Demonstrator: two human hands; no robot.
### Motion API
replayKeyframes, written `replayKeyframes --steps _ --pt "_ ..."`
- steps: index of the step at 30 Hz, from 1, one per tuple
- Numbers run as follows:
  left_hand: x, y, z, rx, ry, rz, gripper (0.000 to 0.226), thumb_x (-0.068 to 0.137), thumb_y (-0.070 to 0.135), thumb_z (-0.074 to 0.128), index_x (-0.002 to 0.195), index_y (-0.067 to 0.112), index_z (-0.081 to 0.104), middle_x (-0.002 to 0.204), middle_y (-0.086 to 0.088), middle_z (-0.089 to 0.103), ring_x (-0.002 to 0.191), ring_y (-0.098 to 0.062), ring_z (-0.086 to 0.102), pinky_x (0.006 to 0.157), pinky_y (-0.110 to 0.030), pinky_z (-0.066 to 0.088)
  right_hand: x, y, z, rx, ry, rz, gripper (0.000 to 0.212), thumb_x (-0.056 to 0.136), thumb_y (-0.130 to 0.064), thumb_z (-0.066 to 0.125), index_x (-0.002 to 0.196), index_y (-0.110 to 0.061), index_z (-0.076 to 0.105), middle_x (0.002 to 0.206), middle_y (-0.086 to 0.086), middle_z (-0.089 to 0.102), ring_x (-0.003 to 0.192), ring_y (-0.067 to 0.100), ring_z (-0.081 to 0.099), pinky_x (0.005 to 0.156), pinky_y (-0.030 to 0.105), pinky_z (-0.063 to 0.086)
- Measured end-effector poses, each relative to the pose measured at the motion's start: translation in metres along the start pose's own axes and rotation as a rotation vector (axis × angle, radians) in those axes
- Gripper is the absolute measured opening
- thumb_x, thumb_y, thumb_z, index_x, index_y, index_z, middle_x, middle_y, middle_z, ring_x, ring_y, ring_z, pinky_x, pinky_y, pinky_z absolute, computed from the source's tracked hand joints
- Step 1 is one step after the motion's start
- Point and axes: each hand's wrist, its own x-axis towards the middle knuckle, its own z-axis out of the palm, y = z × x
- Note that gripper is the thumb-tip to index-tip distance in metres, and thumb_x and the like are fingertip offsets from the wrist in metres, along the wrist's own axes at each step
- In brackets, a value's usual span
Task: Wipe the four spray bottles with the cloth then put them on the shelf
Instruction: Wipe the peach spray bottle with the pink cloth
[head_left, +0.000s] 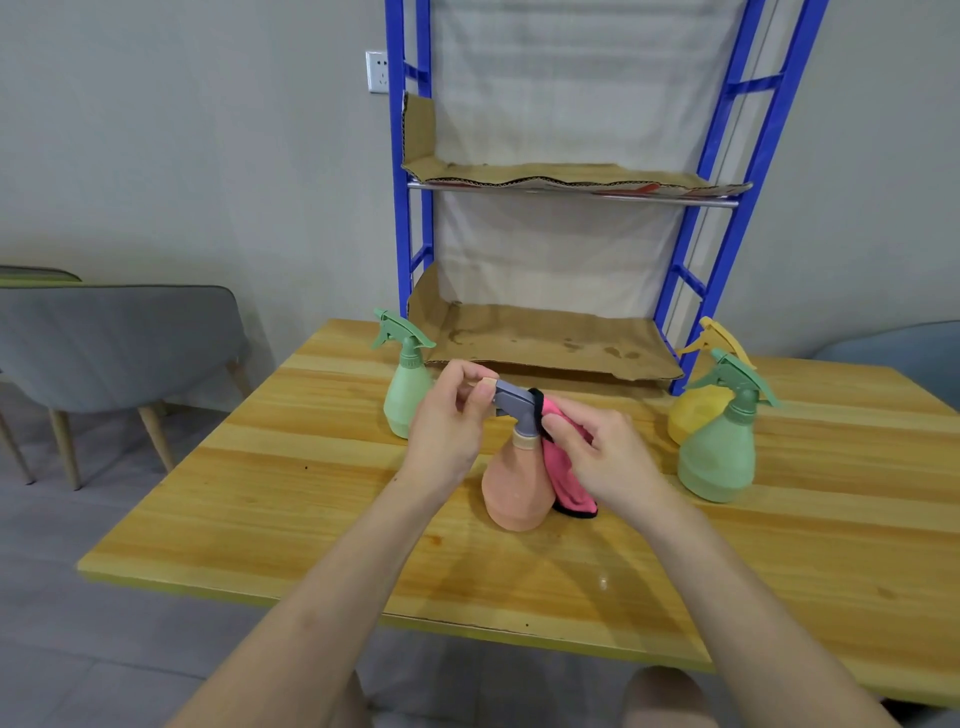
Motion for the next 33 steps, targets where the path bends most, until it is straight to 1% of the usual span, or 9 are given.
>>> replayKeyframes --steps 2,6,9,13,15,17,21,28,33 --pt "-0.001 0.0 0.0 -0.012 0.001 0.004 0.011 0.107 0.02 0.054 0.105 0.013 0.063 0.09 0.006 0.07 0.08 0.004 0.064 0.085 -0.029 0.056 0.003 0.001 -0.004 -0.041 -0.044 -0.014 0.027 0.104 -0.014 0.053 0.113 -0.025 0.076 0.068 -0.011 0.061 0.063 0.006 0.048 0.061 0.022 0.036" --pt "-0.006 0.001 0.003 -0.036 0.034 0.012 0.011 0.107 0.016 0.054 0.106 0.009 0.062 0.087 0.01 0.069 0.079 0.006 0.065 0.078 -0.015 0.053 0.0 0.001 0.015 -0.05 0.182 0.033 0.017 0.1 -0.023 0.064 0.106 -0.028 0.078 0.082 -0.007 0.075 0.076 0.015 0.065 0.073 0.032 0.051" --pt "-0.006 0.002 0.003 -0.032 0.027 0.015 0.011 0.107 0.018 0.054 0.106 0.011 0.063 0.087 0.01 0.07 0.08 0.003 0.066 0.079 -0.018 0.054 -0.005 0.001 0.021 0.014 0.259 0.057 0.014 0.099 -0.025 0.066 0.101 -0.028 0.079 0.078 0.0 0.074 0.073 0.02 0.064 0.072 0.03 0.049" --pt "-0.005 0.002 0.0 -0.022 -0.001 0.013 0.01 0.106 0.02 0.055 0.106 0.014 0.063 0.088 0.009 0.07 0.082 0.003 0.065 0.09 -0.039 0.059 -0.003 0.007 0.007 -0.034 0.115 0.047 0.022 0.104 -0.022 0.058 0.11 -0.029 0.078 0.076 -0.019 0.071 0.071 0.006 0.06 0.066 0.022 0.043" --pt "-0.005 0.002 -0.001 -0.028 0.003 -0.004 0.009 0.106 0.022 0.055 0.104 0.018 0.063 0.089 0.009 0.07 0.083 0.001 0.066 0.092 -0.047 0.058 -0.002 0.007 -0.002 -0.046 -0.006 0.039 0.027 0.103 -0.018 0.058 0.121 -0.03 0.074 0.089 -0.027 0.072 0.082 -0.001 0.063 0.074 0.018 0.044" --pt "-0.006 0.003 -0.001 -0.036 0.004 -0.015 0.008 0.106 0.023 0.055 0.104 0.02 0.063 0.09 0.006 0.071 0.085 -0.003 0.068 0.093 -0.05 0.057 -0.001 0.005 -0.006 -0.061 -0.044 0.044 0.029 0.1 -0.017 0.063 0.123 -0.033 0.072 0.104 -0.024 0.074 0.095 0.0 0.066 0.083 0.024 0.049" --pt "-0.007 0.006 0.0 -0.031 0.007 -0.015 0.009 0.106 0.021 0.055 0.104 0.019 0.063 0.089 0.006 0.07 0.082 0.002 0.066 0.093 -0.05 0.057 -0.003 0.0 -0.003 -0.023 0.002 0.062 0.027 0.096 -0.017 0.069 0.116 -0.033 0.074 0.105 -0.024 0.074 0.102 0.0 0.066 0.092 0.031 0.053" --pt "-0.003 0.005 0.001 -0.035 -0.003 -0.019 0.009 0.106 0.019 0.054 0.103 0.019 0.063 0.089 0.004 0.07 0.081 0.002 0.066 0.093 -0.049 0.057 0.0 -0.002 -0.006 -0.036 -0.028 0.083 0.025 0.094 -0.02 0.073 0.114 -0.034 0.074 0.101 -0.024 0.074 0.099 0.0 0.067 0.09 0.031 0.054" --pt "-0.005 0.005 0.002 -0.047 0.004 -0.029 0.01 0.106 0.02 0.053 0.104 0.02 0.063 0.089 0.007 0.07 0.084 0.0 0.067 0.093 -0.045 0.058 -0.003 -0.004 0.002 -0.017 0.06 0.101 0.013 0.089 -0.027 0.078 0.1 -0.033 0.077 0.086 -0.02 0.074 0.085 0.004 0.066 0.075 0.021 0.048"
